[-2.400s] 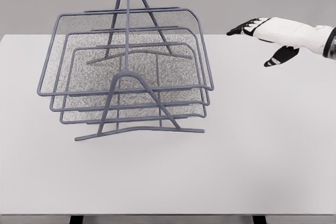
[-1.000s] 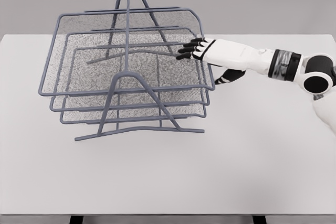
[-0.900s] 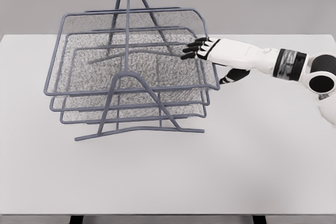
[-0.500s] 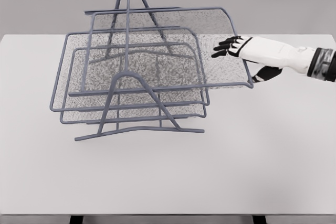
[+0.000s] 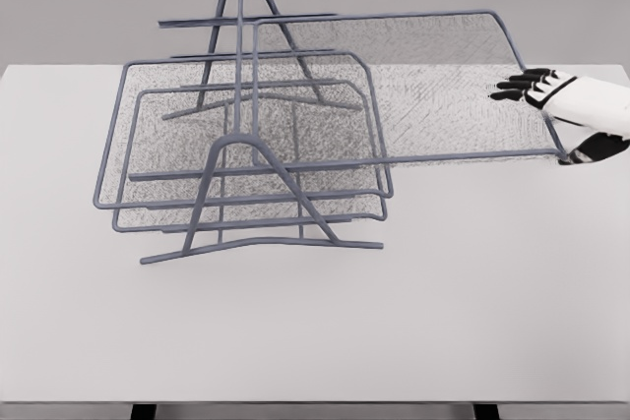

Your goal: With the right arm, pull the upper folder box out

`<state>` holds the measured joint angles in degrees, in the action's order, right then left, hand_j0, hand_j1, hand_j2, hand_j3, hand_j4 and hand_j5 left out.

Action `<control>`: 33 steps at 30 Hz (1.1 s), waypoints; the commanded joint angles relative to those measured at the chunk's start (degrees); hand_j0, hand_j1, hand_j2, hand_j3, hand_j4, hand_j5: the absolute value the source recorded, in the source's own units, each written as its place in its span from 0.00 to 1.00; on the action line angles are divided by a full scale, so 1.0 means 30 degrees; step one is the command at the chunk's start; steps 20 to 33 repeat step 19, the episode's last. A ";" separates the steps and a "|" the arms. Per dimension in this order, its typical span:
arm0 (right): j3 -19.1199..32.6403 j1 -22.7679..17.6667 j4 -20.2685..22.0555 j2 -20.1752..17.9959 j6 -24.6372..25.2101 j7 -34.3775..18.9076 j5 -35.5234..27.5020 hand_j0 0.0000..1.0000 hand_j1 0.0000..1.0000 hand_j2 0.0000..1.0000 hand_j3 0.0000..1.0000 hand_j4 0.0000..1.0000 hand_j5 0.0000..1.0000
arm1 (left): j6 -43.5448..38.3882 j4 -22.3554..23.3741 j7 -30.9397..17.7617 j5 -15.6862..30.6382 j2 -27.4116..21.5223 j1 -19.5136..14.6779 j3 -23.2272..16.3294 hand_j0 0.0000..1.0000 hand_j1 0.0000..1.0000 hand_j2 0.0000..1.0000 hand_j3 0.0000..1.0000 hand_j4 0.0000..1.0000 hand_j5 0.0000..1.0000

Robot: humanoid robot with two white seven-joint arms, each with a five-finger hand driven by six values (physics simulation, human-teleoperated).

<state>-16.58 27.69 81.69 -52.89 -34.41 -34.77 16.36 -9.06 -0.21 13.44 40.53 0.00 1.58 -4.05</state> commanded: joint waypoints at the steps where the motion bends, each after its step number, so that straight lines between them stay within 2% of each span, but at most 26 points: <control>1: 0.0750 0.0000 -0.0247 -0.0474 -0.0195 -0.0076 0.1285 1.00 1.00 1.00 1.00 1.00 1.00 | 0.0002 0.0012 0.0002 -0.0004 -0.0001 0.0000 0.0001 1.00 1.00 1.00 1.00 1.00 1.00; 3: 0.1336 0.0000 -0.0276 -0.0884 -0.0195 -0.0076 0.1052 1.00 1.00 1.00 1.00 1.00 1.00 | 0.0002 0.0012 0.0002 -0.0004 -0.0001 0.0000 -0.0028 1.00 1.00 1.00 1.00 1.00 1.00; 5: 0.1746 0.0029 -0.0276 -0.1645 -0.0195 -0.0076 -0.0823 1.00 1.00 1.00 1.00 1.00 1.00 | 0.0002 0.0011 -0.0027 -0.0004 -0.0001 0.0029 0.0001 1.00 1.00 1.00 1.00 1.00 1.00; 6: 0.1717 0.0293 -0.0218 -0.1499 -0.0195 -0.0076 -0.1937 1.00 1.00 1.00 1.00 1.00 1.00 | 0.0002 0.0012 0.0002 -0.0004 -0.0001 0.0029 -0.0028 1.00 1.00 1.00 1.00 1.00 1.00; 8: 0.1629 0.0498 0.0455 -0.1499 -0.0195 -0.0076 -0.1996 1.00 1.00 1.00 1.00 1.00 1.00 | 0.0002 0.0012 0.0002 -0.0004 -0.0001 0.0000 0.0001 1.00 1.00 1.00 1.00 1.00 1.00; 9: 0.1366 0.0790 0.0982 -0.1470 -0.0195 -0.0076 -0.2493 1.00 1.00 1.00 1.00 1.00 1.00 | 0.0002 0.0012 0.0002 -0.0004 -0.0001 0.0000 -0.0028 1.00 1.00 1.00 1.00 1.00 1.00; 10: -0.0535 0.1931 0.1627 -0.1412 -0.0195 -0.0076 -0.2553 1.00 1.00 1.00 1.00 1.00 1.00 | 0.0002 0.0012 0.0002 -0.0004 -0.0001 0.0000 0.0001 1.00 1.00 1.00 1.00 1.00 1.00; 11: -0.1535 0.2607 0.2125 -0.1382 -0.0195 -0.0076 -0.2582 1.00 1.00 1.00 1.00 1.00 1.00 | 0.0002 0.0012 0.0002 -0.0004 -0.0001 0.0000 0.0001 1.00 1.00 1.00 1.00 1.00 1.00; 14: -0.1623 0.2724 0.3678 -0.0825 -0.0195 -0.0076 -0.2582 1.00 1.00 1.00 1.00 1.00 1.00 | 0.0002 0.0012 0.0002 -0.0004 -0.0001 0.0000 -0.0028 1.00 1.00 1.00 1.00 1.00 1.00; 33: -0.1652 0.2754 0.4030 -0.0825 -0.0195 -0.0076 -0.2582 1.00 1.00 1.00 1.00 1.00 1.00 | 0.0002 0.0070 -0.0027 -0.0004 -0.0001 0.0117 0.0001 1.00 1.00 1.00 1.00 1.00 1.00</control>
